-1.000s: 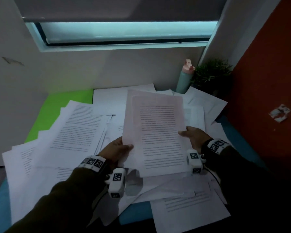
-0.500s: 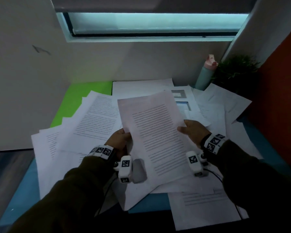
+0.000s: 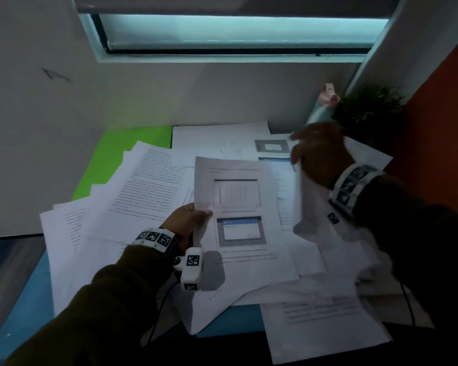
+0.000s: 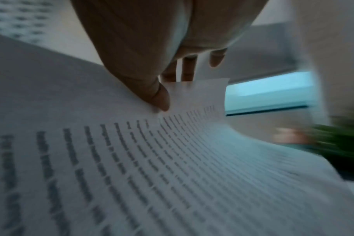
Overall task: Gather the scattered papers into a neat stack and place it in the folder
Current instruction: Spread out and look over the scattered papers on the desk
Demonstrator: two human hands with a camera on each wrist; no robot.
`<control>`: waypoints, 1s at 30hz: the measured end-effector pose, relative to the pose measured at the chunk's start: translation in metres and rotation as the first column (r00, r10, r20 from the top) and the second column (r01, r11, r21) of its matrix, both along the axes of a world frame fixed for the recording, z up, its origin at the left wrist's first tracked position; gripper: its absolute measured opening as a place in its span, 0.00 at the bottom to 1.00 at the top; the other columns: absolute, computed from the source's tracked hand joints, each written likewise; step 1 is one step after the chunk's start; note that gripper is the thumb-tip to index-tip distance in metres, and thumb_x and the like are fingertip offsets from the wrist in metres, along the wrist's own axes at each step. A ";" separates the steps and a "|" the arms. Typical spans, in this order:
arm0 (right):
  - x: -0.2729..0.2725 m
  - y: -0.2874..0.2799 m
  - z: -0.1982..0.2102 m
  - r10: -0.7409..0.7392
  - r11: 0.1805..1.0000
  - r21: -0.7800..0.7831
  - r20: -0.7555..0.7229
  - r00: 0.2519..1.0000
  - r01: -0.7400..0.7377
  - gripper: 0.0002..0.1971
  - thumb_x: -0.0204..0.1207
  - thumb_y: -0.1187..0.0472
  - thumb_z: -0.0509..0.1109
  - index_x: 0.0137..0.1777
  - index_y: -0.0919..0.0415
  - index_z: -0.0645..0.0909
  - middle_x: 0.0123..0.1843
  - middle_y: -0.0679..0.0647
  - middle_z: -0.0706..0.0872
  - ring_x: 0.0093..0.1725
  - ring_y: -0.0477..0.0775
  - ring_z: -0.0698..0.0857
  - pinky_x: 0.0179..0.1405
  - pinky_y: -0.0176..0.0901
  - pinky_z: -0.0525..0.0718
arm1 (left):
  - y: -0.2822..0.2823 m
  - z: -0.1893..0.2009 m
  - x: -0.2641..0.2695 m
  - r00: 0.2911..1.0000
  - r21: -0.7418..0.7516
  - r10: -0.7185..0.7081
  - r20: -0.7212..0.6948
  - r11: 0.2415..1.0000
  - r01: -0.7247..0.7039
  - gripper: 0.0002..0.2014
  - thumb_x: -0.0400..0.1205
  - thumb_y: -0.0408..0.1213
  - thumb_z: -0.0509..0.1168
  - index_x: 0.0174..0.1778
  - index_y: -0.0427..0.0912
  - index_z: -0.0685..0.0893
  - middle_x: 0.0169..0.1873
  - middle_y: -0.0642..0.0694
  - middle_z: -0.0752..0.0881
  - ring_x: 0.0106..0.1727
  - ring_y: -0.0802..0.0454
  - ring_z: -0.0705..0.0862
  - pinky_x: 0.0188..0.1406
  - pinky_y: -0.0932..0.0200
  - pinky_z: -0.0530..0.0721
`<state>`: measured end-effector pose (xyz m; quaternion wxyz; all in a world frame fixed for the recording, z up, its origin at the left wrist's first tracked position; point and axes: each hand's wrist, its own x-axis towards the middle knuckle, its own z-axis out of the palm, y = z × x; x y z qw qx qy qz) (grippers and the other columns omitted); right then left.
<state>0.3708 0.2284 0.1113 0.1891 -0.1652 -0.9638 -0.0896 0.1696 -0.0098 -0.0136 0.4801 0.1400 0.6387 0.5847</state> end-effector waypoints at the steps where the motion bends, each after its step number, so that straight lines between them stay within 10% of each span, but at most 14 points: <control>1: -0.012 -0.018 -0.005 0.034 0.998 0.051 0.048 0.998 -0.037 0.13 0.62 0.64 0.61 0.29 0.49 0.85 0.52 0.53 0.90 0.58 0.63 0.86 0.69 0.69 0.69 | 0.000 -0.001 -0.001 1.000 -0.023 0.004 -0.014 1.000 -0.004 0.06 0.85 0.25 0.63 0.49 0.35 0.86 0.26 0.42 0.84 0.22 0.52 0.80 0.19 0.65 0.78; 6: -0.050 -0.063 -0.022 -0.040 0.996 0.093 0.360 0.932 0.006 0.07 0.72 0.60 0.67 0.42 0.47 0.86 0.49 0.47 0.88 0.62 0.57 0.81 0.74 0.69 0.57 | -0.006 0.009 0.005 0.999 -0.057 0.020 -0.031 0.998 -0.022 0.10 0.82 0.28 0.65 0.58 0.31 0.86 0.38 0.35 0.82 0.30 0.47 0.77 0.28 0.60 0.78; 10: -0.046 -0.020 -0.008 -0.206 0.954 -0.145 0.311 0.928 0.261 0.11 0.82 0.53 0.56 0.53 0.51 0.80 0.57 0.55 0.86 0.58 0.59 0.84 0.63 0.58 0.75 | -0.016 0.010 0.001 0.997 -0.053 0.077 -0.003 0.996 -0.077 0.06 0.83 0.26 0.62 0.49 0.35 0.85 0.24 0.41 0.77 0.21 0.50 0.74 0.19 0.62 0.74; 15: -0.014 0.028 0.007 -0.330 0.751 -0.542 0.187 0.925 0.377 0.29 0.79 0.45 0.59 0.71 0.67 0.75 0.73 0.67 0.77 0.71 0.63 0.76 0.64 0.46 0.70 | -0.019 0.012 -0.005 0.988 -0.121 0.151 -0.018 0.981 -0.152 0.11 0.76 0.33 0.70 0.27 0.41 0.83 0.19 0.42 0.74 0.19 0.48 0.72 0.21 0.61 0.72; 19: -0.007 0.009 -0.033 -0.325 0.654 -0.611 0.305 0.895 0.446 0.25 0.85 0.53 0.59 0.76 0.70 0.69 0.78 0.67 0.71 0.75 0.62 0.71 0.71 0.47 0.66 | -0.006 0.016 0.008 0.986 -0.005 0.156 0.062 0.988 -0.156 0.09 0.86 0.36 0.64 0.39 0.41 0.80 0.15 0.50 0.83 0.15 0.55 0.82 0.14 0.68 0.77; 21: -0.007 -0.012 -0.058 -0.315 0.612 -0.677 0.265 0.911 0.409 0.19 0.84 0.55 0.60 0.66 0.69 0.76 0.70 0.67 0.78 0.66 0.61 0.78 0.60 0.46 0.72 | 0.001 0.018 0.011 0.986 0.035 0.149 0.071 0.988 -0.152 0.10 0.87 0.43 0.63 0.52 0.41 0.85 0.33 0.48 0.93 0.35 0.53 0.93 0.33 0.59 0.91; 23: -0.007 -0.030 -0.081 -0.288 0.562 -0.745 0.231 0.929 0.359 0.18 0.83 0.56 0.62 0.66 0.68 0.76 0.69 0.65 0.79 0.66 0.60 0.79 0.58 0.43 0.72 | 0.004 0.016 0.013 0.997 0.056 0.076 0.032 0.995 -0.078 0.23 0.77 0.53 0.71 0.62 0.41 0.86 0.53 0.37 0.92 0.56 0.36 0.90 0.60 0.37 0.87; 25: -0.007 -0.044 -0.104 -0.255 0.463 -0.835 0.196 0.947 0.298 0.20 0.81 0.57 0.66 0.69 0.66 0.76 0.70 0.61 0.80 0.68 0.59 0.79 0.61 0.40 0.73 | 0.006 0.016 0.018 0.999 0.066 0.039 -0.019 0.997 -0.038 0.28 0.74 0.52 0.75 0.64 0.36 0.85 0.58 0.33 0.90 0.60 0.31 0.88 0.65 0.34 0.83; 30: 0.003 -0.039 -0.129 -0.496 0.229 -0.952 0.063 0.866 0.201 0.43 0.63 0.43 0.80 0.75 0.57 0.67 0.72 0.56 0.70 0.71 0.57 0.74 0.71 0.55 0.77 | 0.016 0.029 0.037 1.000 0.134 0.022 0.009 0.991 -0.023 0.12 0.87 0.29 0.59 0.62 0.29 0.82 0.41 0.36 0.93 0.38 0.44 0.93 0.34 0.57 0.90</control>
